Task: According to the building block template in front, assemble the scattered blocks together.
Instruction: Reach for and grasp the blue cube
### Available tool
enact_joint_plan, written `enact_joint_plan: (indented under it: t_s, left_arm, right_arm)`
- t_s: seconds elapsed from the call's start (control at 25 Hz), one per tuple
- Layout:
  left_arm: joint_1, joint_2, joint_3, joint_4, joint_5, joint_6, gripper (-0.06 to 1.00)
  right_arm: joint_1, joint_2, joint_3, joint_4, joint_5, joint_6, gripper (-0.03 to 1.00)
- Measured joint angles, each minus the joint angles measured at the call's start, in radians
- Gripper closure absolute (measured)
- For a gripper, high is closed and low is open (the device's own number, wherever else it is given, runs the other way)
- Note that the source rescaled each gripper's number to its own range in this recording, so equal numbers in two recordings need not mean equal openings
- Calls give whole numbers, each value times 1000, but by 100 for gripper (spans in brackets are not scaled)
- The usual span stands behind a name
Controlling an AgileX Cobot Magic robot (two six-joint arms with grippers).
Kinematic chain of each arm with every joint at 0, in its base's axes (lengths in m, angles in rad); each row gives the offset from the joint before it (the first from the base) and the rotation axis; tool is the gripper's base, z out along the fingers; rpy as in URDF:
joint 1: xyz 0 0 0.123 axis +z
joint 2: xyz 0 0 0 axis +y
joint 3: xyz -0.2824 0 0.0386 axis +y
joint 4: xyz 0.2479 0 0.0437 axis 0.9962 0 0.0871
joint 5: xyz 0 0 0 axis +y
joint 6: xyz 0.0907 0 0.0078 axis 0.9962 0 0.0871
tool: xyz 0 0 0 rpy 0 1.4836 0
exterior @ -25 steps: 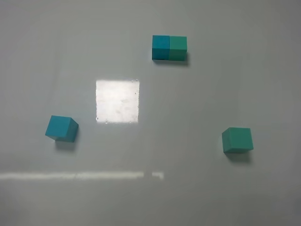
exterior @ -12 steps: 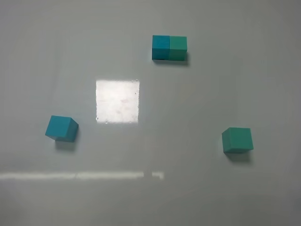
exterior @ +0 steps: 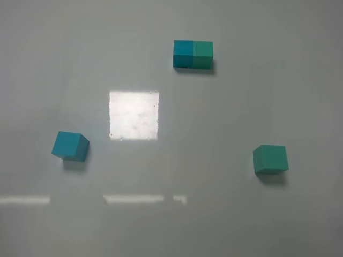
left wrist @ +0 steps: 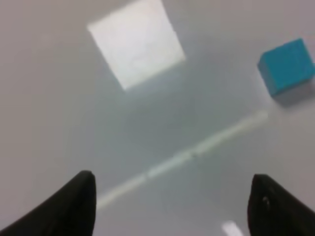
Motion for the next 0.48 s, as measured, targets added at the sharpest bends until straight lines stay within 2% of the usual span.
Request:
enact_joint_plan:
  t_s: [0.08, 0.24, 0.36, 0.48]
  left_arm:
    - [-1, 98, -79, -45, 30, 160, 16]
    - [-19, 251, -129, -68, 82, 462, 16]
    - [-21, 331, -129, -92, 99, 570, 16]
    - [-32, 370, -129, -161, 101, 648, 16]
  right_arm:
    - [0, 0, 0, 0, 0, 0, 87]
    - [0, 0, 0, 0, 0, 0, 87]
    - [0, 0, 0, 0, 0, 0, 87]
    - [0, 0, 0, 0, 0, 0, 87]
